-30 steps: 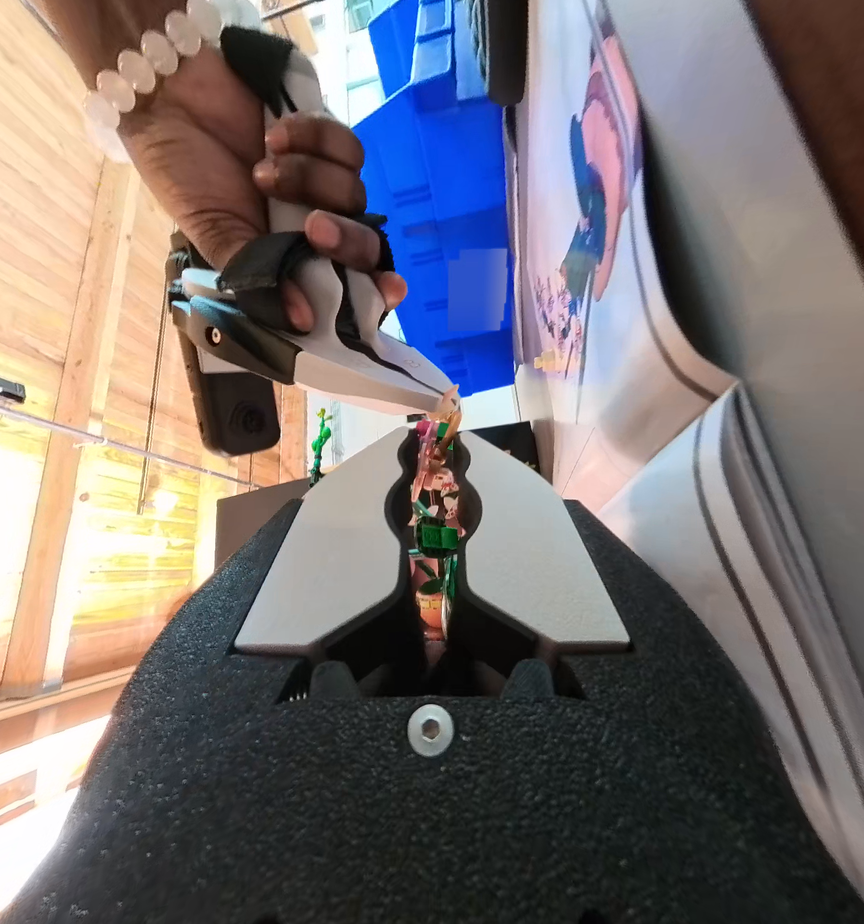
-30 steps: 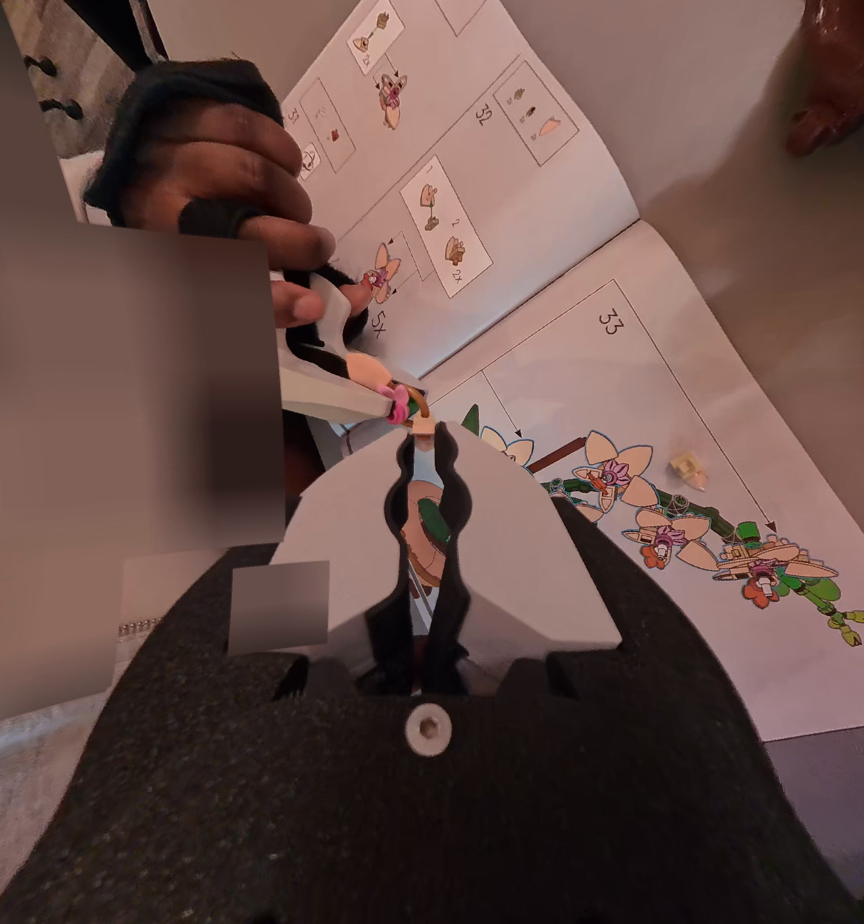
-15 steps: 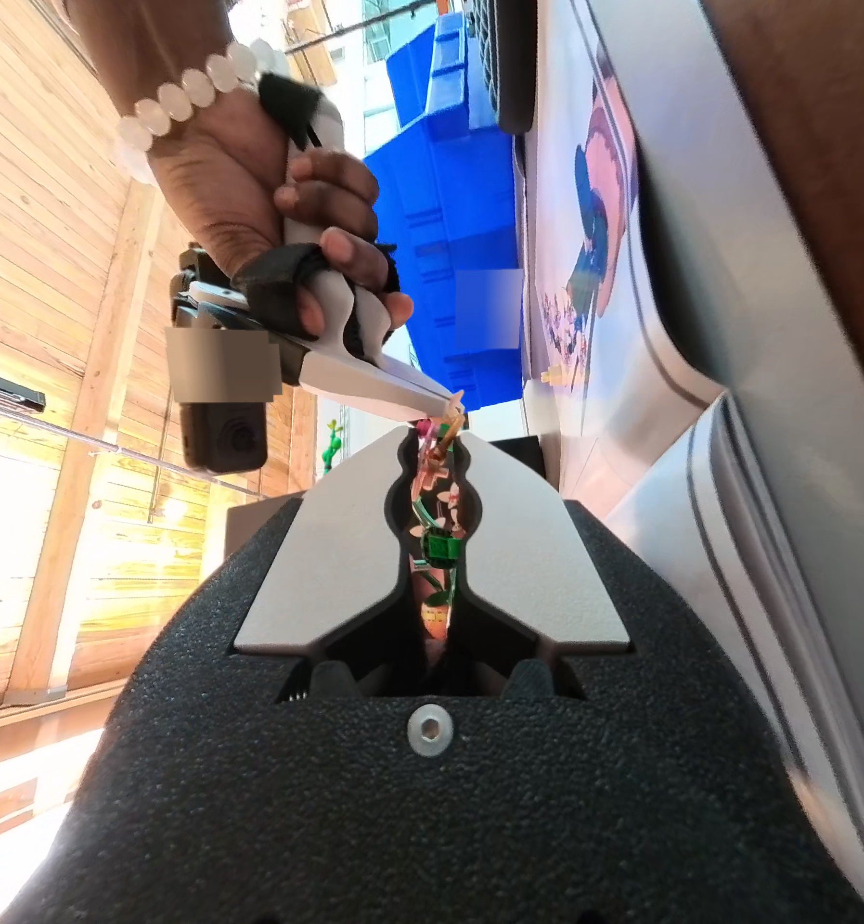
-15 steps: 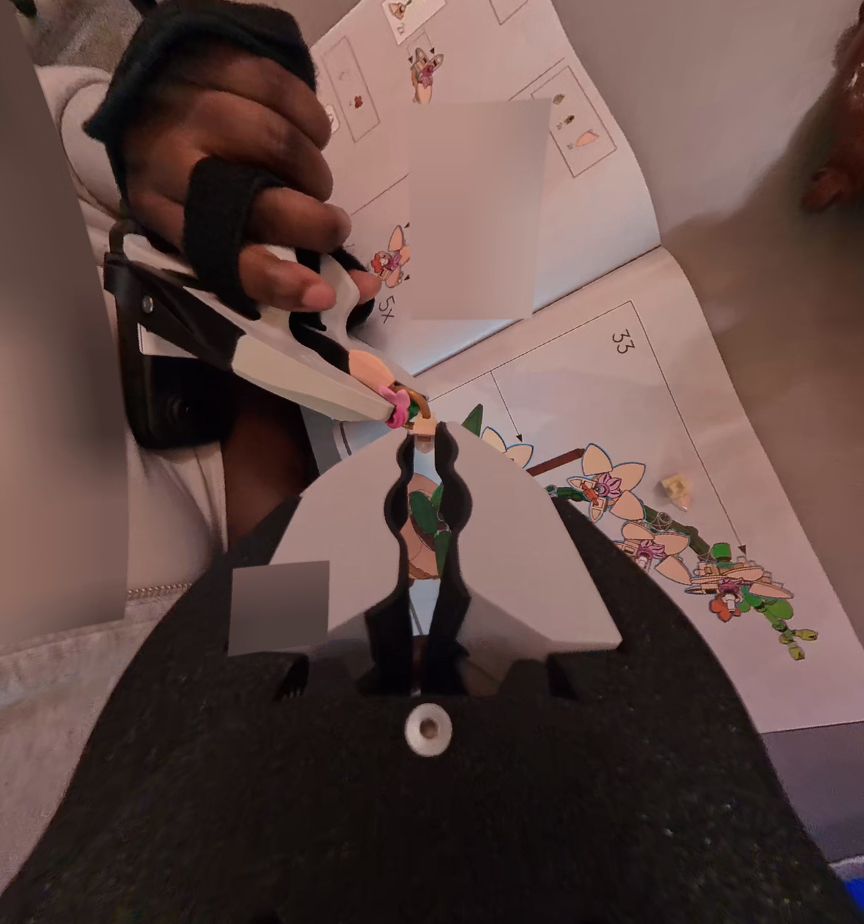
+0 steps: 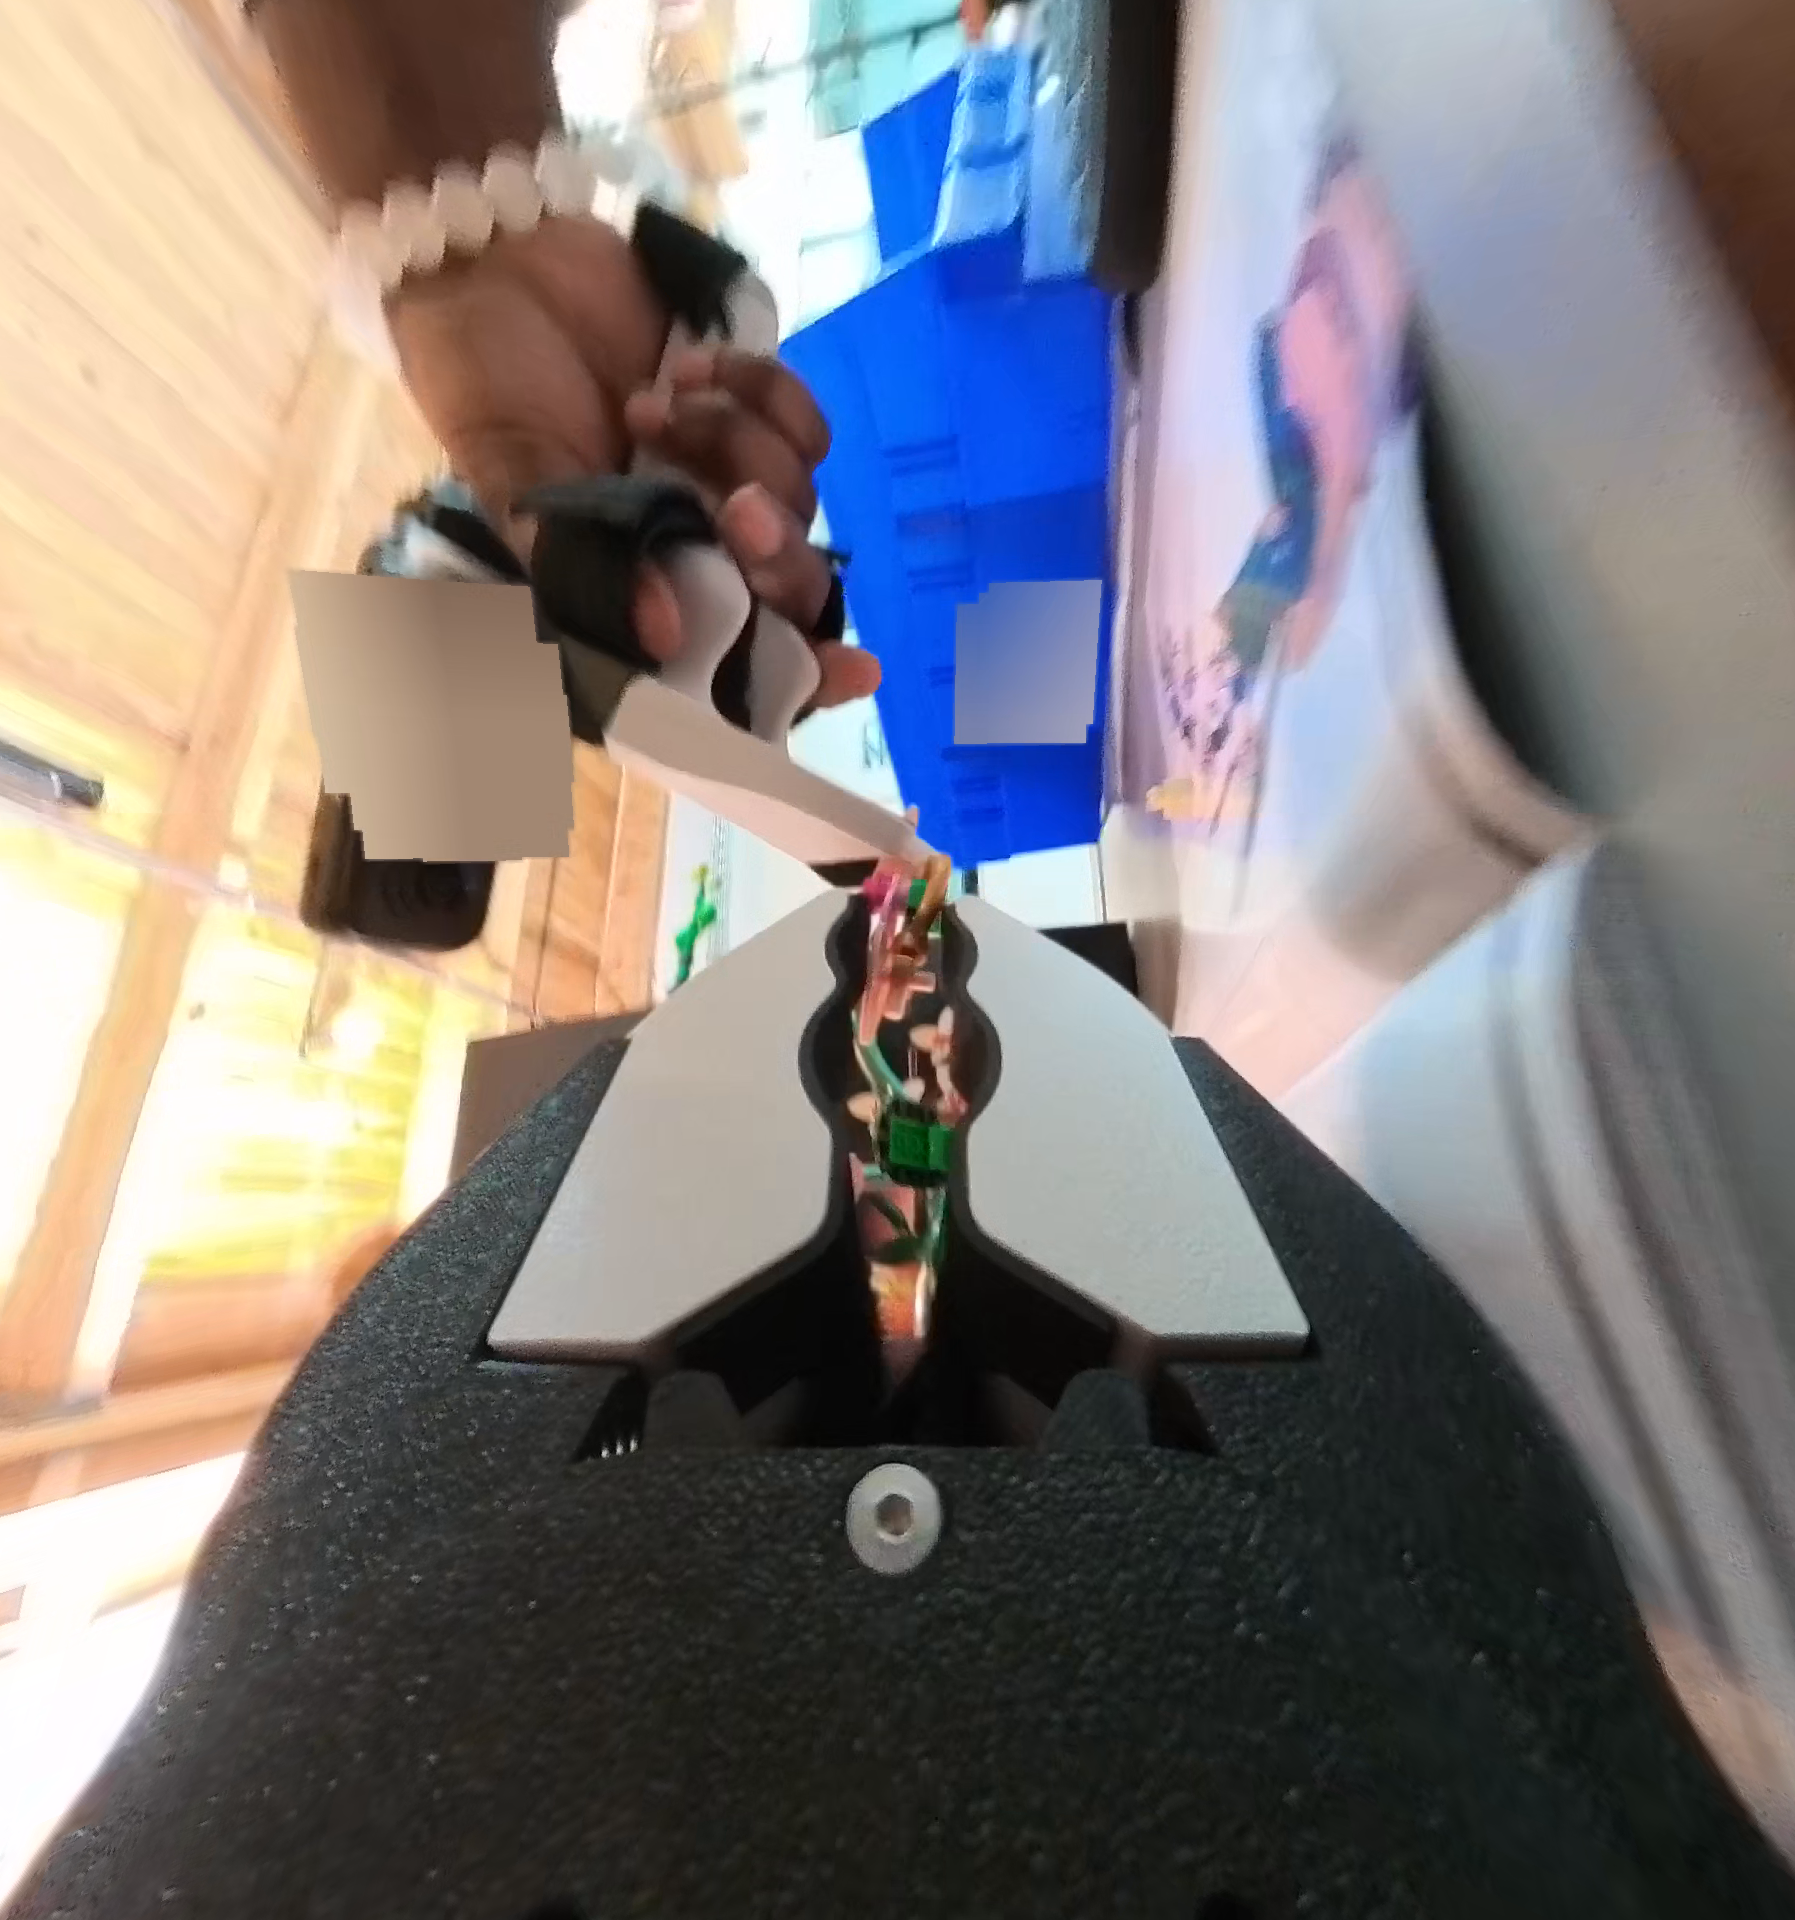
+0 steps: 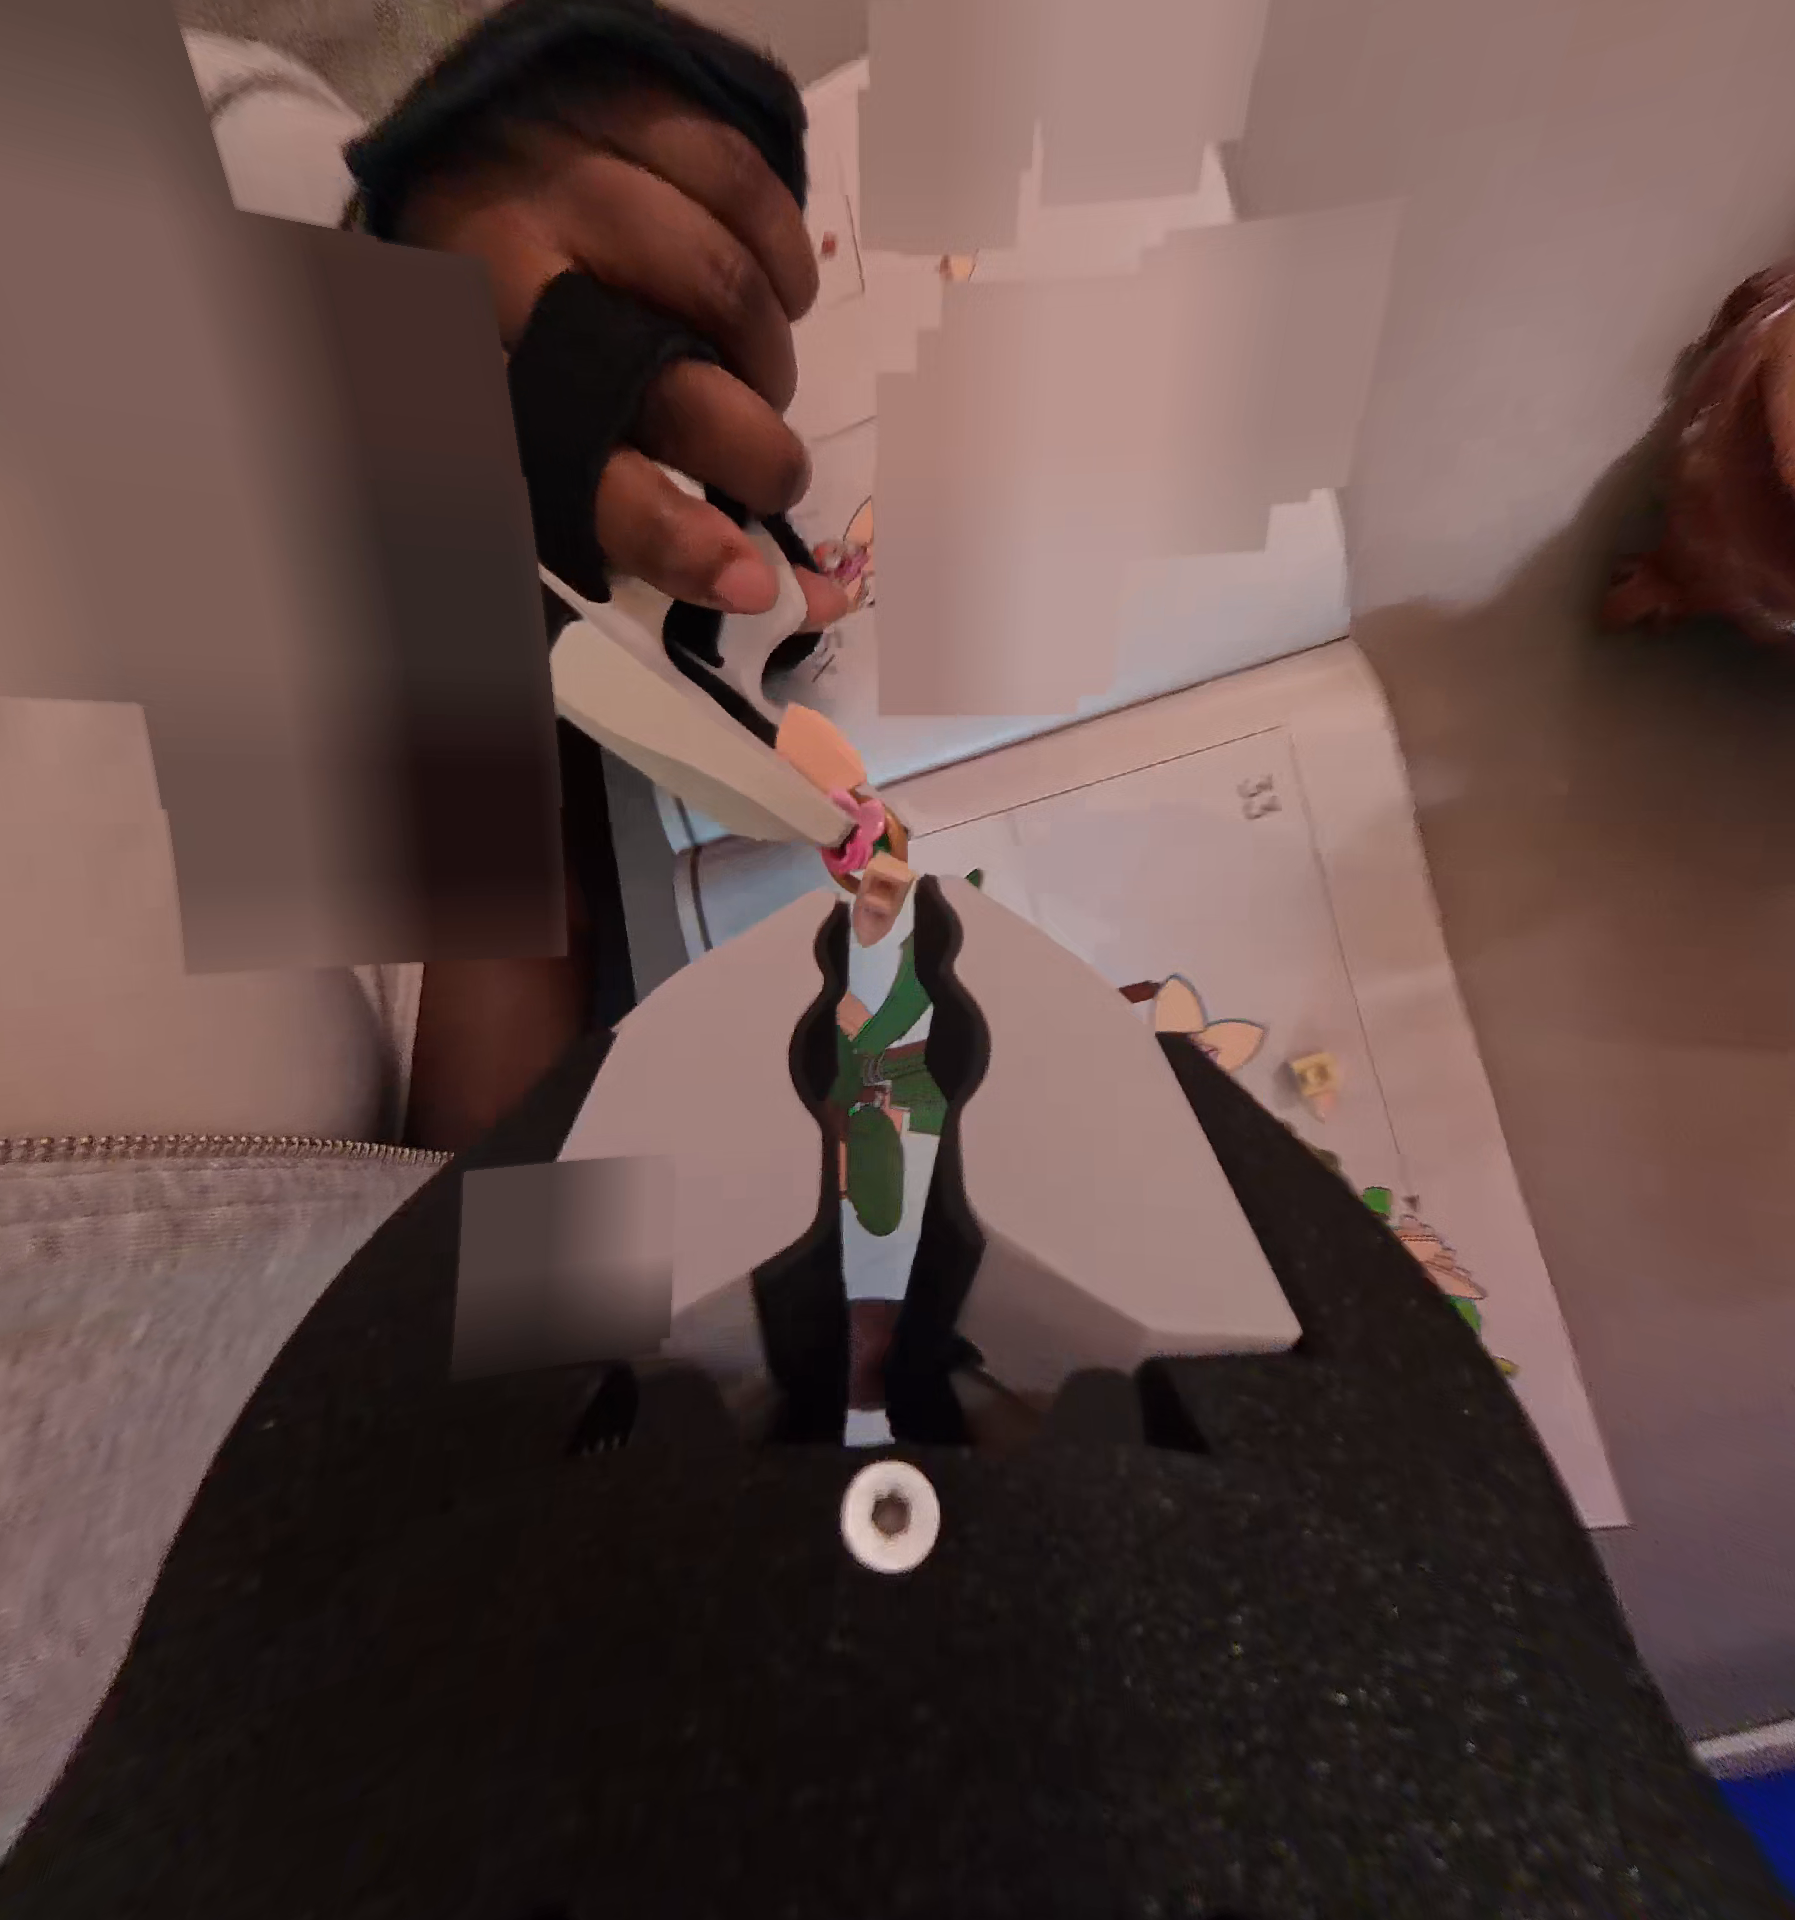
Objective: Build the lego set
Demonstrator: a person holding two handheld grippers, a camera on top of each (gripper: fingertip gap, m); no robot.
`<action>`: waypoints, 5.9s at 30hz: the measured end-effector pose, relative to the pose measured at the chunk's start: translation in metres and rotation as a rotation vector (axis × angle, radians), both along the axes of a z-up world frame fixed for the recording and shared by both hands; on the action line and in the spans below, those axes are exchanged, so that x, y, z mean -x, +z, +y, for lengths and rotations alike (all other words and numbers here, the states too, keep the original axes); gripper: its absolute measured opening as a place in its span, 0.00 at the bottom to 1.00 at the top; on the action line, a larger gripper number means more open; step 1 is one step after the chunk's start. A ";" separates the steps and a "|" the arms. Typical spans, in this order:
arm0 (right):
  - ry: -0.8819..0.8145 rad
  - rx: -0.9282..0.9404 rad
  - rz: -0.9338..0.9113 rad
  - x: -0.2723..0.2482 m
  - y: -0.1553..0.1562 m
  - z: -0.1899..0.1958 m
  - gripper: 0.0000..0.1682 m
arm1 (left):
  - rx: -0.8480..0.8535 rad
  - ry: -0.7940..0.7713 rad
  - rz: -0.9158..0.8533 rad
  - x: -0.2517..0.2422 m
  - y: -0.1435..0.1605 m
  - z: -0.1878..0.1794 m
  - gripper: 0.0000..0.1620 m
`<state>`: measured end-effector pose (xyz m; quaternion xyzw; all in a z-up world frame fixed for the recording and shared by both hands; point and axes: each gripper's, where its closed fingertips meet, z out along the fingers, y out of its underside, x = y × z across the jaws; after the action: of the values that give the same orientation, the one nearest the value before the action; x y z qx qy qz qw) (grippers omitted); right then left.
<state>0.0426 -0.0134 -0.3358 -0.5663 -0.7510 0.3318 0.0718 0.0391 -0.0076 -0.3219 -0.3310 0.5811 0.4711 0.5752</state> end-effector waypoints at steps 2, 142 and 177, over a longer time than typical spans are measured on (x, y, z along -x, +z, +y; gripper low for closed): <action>-0.056 0.016 0.083 0.006 0.014 0.010 0.13 | 0.001 0.032 -0.054 0.008 0.005 0.005 0.08; -0.285 -0.016 0.569 0.031 0.030 0.001 0.04 | 0.117 0.135 -0.619 0.026 0.019 -0.008 0.08; -0.208 -0.128 0.824 0.027 0.057 -0.010 0.10 | 0.437 -0.261 -1.131 0.028 0.038 -0.017 0.08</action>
<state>0.0157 -0.0231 -0.2785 -0.4536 -0.6178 0.4738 0.4337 0.0109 -0.0250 -0.2836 -0.5656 0.3051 0.0186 0.7659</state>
